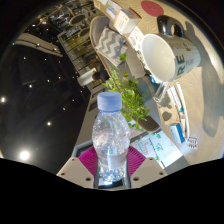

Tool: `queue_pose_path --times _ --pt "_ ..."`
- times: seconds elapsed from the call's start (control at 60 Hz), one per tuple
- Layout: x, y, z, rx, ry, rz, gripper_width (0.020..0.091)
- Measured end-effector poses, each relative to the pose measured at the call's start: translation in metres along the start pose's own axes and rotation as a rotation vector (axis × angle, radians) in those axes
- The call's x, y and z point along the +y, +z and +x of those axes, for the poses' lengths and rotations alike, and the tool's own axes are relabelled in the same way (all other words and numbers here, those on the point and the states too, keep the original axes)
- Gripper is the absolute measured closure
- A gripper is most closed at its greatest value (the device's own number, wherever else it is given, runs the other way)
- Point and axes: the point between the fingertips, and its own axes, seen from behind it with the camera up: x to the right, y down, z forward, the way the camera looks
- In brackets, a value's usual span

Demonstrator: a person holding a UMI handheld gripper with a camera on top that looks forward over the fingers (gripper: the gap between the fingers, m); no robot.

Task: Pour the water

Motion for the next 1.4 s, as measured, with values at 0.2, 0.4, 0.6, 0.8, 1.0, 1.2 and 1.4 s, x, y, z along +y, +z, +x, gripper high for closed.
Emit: queue_pose_path --times 0.2,0.4,0.6,0.8,1.0,1.2,1.4 --pt "-0.037 -0.002 0.021 0.015 0.233 0.011 0.0747" --pt "-0.031 -0.002 0.021 0.062 0.196 -0.045 0.0748" --pt "-0.026 -0.006 -0.028 0.109 -0.236 -0.111 0.0749" --pt "-0.08 -0.023 -0.118 0.14 -0.897 -0.012 0.0745" --pt "-0.182 -0.056 -0.146 0.329 -1.568 0.133 0.0746" --pt "-0.279 -0.09 -0.075 0.606 -1.912 0.136 0.0746" --pt "-0.341 -0.109 0.003 0.715 -1.886 0.113 0.0744"
